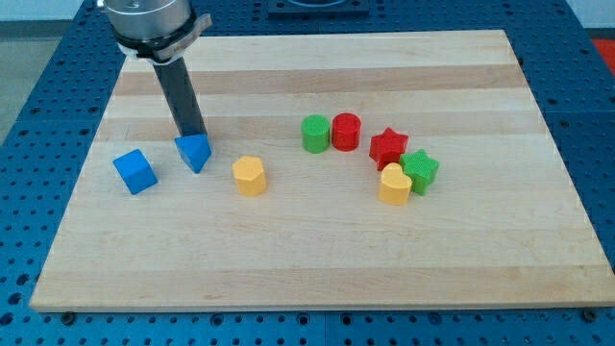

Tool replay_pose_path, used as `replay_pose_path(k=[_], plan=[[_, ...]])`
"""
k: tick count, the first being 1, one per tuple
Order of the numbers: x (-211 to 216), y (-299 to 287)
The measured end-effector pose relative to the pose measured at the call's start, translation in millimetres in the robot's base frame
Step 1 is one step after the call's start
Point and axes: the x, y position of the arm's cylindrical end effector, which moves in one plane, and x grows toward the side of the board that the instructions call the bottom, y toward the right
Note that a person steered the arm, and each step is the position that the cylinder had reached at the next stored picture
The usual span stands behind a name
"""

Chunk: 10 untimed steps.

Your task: Move the blue triangle towards left center

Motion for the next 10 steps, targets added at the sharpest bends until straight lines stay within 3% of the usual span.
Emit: replay_pose_path(k=[2, 5, 9, 10], plan=[[0.0, 58.5], [33.1, 27.5], [-0.6, -68.2], [-0.6, -66.3]])
